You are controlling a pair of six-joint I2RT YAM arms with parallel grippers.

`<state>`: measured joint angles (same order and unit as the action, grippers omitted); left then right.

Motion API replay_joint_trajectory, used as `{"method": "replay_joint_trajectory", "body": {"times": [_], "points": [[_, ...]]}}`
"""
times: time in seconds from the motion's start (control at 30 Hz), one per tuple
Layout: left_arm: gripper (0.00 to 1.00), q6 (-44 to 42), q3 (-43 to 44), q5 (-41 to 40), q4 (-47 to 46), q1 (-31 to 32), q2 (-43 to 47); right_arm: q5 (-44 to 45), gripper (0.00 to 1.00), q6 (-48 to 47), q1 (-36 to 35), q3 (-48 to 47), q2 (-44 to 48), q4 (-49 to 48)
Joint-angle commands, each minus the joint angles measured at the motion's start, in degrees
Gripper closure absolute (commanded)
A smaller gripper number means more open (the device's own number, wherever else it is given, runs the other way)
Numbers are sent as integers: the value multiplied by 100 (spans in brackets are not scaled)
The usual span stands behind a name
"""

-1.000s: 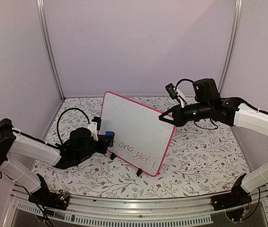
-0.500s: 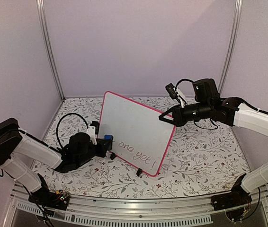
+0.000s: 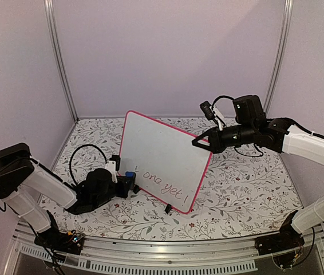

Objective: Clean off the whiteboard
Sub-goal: Erase the center of the whiteboard.

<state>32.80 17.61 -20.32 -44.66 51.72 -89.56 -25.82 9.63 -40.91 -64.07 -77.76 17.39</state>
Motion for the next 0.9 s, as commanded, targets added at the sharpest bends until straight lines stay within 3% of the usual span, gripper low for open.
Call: {"method": "replay_joint_trajectory", "body": {"times": [0.0,0.47,0.87], "points": [[95,11,-49,160,213,193,-127,-406,100,-479,-146,102,-141,396],[94,-551,440,-32,723,-163,896,-391,100,-471,-146,111,-117,392],[95,-446,410,172,627,-112,395,-397,100,-474,-146,121,-95,393]]}}
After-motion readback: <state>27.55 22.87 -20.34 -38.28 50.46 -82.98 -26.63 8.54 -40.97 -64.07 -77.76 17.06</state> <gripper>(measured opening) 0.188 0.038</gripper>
